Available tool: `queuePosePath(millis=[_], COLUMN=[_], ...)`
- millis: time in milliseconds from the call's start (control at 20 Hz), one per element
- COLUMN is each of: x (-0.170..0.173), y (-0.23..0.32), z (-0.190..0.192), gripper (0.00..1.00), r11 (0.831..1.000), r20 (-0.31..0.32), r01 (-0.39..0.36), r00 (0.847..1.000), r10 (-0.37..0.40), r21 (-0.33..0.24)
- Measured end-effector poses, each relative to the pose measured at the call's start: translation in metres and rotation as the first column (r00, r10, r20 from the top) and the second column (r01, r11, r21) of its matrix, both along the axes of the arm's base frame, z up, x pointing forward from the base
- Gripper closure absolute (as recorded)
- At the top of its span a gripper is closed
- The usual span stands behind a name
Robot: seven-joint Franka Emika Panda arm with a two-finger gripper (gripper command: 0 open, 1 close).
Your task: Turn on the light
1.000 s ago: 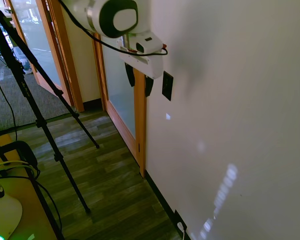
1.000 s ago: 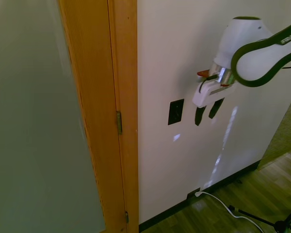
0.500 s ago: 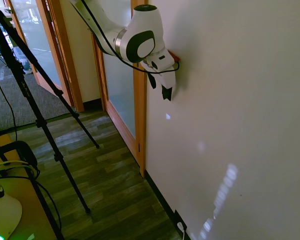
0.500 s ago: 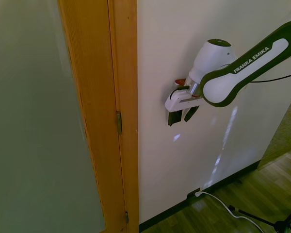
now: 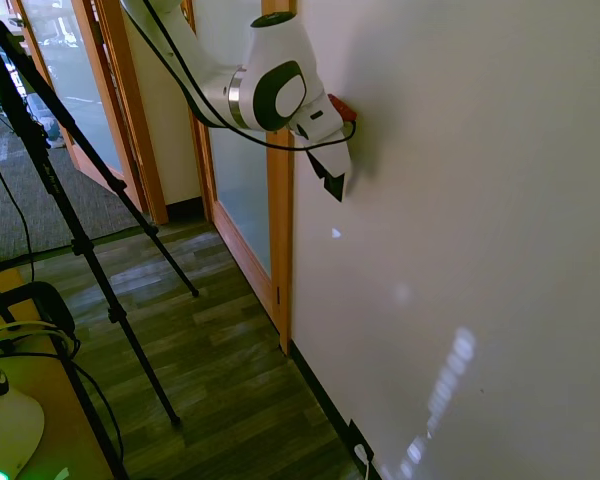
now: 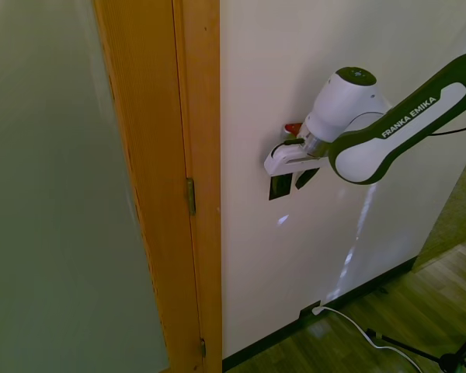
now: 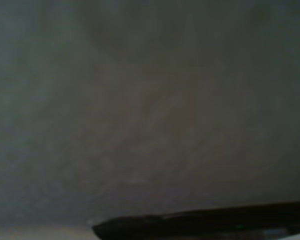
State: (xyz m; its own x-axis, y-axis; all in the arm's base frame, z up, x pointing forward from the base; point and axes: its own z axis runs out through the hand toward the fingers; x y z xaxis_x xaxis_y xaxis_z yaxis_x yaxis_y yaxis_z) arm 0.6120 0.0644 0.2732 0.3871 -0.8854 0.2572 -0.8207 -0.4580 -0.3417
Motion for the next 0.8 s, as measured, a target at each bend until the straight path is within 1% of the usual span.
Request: queuePosePath(millis=[400,500,800], x=[-0.001,-0.003,-0.009], y=[0.014,0.016,0.013], z=[-0.004,-0.005,-0.005], gripper=[1.00,1.00,1.00], r11=[1.000,0.999,0.998], r20=[0.035,0.047,0.089], r01=[0.016,0.030,0.053], r00=[0.999,0.999,0.995], r10=[-0.015,-0.028,-0.051], r21=[-0.022,-0.028,-0.026])
